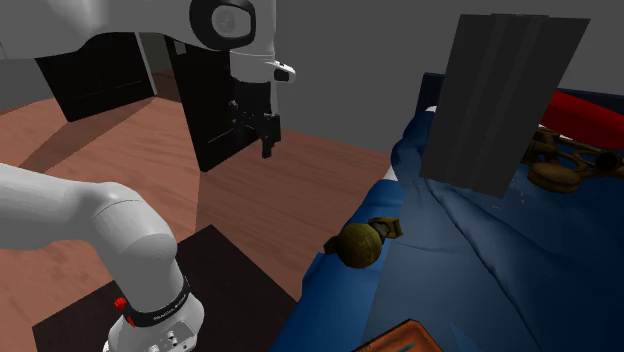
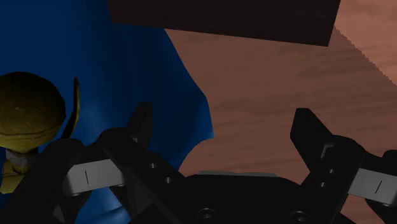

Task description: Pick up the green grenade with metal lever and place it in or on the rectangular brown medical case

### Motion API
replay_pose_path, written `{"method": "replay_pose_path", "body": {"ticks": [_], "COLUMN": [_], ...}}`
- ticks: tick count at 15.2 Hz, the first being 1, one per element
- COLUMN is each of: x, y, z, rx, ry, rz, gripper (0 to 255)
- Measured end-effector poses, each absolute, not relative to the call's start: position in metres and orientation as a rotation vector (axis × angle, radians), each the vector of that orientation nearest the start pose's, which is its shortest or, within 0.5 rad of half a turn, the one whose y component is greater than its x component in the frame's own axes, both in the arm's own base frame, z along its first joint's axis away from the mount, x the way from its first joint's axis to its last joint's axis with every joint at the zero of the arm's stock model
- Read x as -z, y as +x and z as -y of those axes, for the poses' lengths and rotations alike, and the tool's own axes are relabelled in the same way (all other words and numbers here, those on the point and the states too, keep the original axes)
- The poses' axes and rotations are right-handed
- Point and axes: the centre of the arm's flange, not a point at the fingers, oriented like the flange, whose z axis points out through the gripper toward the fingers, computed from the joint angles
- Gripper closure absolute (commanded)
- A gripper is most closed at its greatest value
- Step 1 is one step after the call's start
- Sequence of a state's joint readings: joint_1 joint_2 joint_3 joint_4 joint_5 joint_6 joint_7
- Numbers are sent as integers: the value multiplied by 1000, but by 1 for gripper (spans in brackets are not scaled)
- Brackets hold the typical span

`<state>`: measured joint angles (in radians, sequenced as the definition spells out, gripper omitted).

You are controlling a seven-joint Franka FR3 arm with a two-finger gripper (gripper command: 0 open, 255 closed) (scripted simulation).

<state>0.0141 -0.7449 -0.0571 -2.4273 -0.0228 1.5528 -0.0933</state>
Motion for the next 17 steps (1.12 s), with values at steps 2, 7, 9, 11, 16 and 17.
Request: {"method": "replay_pose_path", "body": {"ticks": [2, 7, 9, 11, 16, 17], "x": [-541, -514, -506, -496, -465, -458], "y": [313, 342, 352, 366, 391, 397], "z": [26, 82, 105, 130, 191, 204], "rx": [-200, -192, -187, -182, -171, -169], "ry": [-3104, -3046, -3020, -2995, -2930, -2918], "rz": [103, 64, 48, 31, -9, -17], "gripper": [0, 0, 0, 0, 0, 0]}}
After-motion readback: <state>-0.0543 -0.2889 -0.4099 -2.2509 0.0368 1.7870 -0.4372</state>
